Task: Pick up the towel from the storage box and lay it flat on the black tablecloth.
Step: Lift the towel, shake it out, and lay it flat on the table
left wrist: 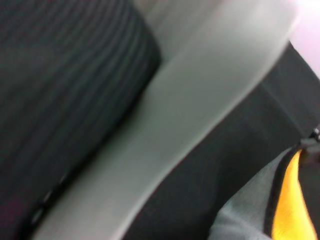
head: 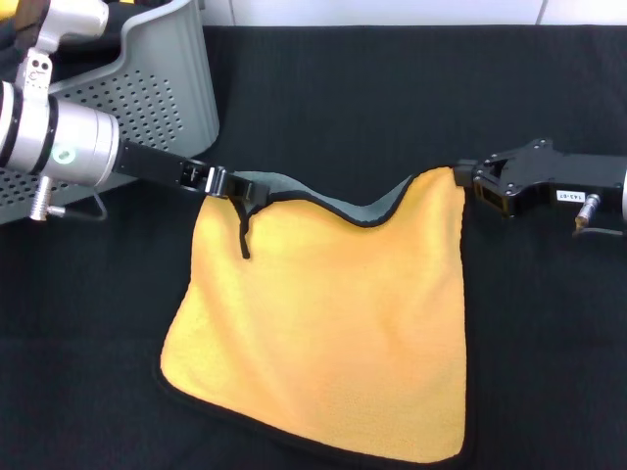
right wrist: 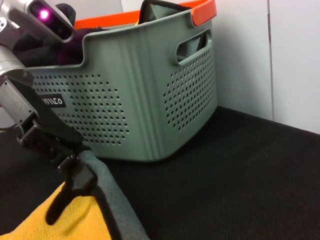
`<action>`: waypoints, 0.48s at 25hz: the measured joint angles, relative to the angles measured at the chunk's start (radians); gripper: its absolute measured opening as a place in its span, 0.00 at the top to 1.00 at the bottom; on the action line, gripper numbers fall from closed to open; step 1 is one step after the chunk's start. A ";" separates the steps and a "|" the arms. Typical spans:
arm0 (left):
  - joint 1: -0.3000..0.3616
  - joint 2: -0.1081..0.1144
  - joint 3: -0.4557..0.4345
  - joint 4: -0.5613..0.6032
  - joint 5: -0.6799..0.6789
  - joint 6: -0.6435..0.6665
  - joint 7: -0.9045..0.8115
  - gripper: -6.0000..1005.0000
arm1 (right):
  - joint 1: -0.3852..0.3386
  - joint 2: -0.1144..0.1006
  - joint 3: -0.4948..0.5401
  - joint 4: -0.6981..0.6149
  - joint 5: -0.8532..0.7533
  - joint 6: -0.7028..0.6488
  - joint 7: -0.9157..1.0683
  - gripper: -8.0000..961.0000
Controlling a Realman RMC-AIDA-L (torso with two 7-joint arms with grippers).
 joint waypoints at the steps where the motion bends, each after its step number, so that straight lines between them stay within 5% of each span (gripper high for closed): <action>1: 0.000 -0.002 0.000 -0.004 -0.009 0.001 -0.016 0.90 | -0.001 0.000 -0.001 0.000 0.000 0.000 -0.001 0.99; 7: 0.013 0.010 -0.015 -0.073 -0.145 0.007 -0.098 0.89 | -0.005 0.000 -0.003 -0.002 -0.002 -0.003 -0.006 0.99; 12: 0.063 -0.004 -0.156 -0.095 -0.198 0.006 -0.163 0.89 | -0.012 0.000 -0.003 -0.005 -0.004 -0.010 -0.008 0.99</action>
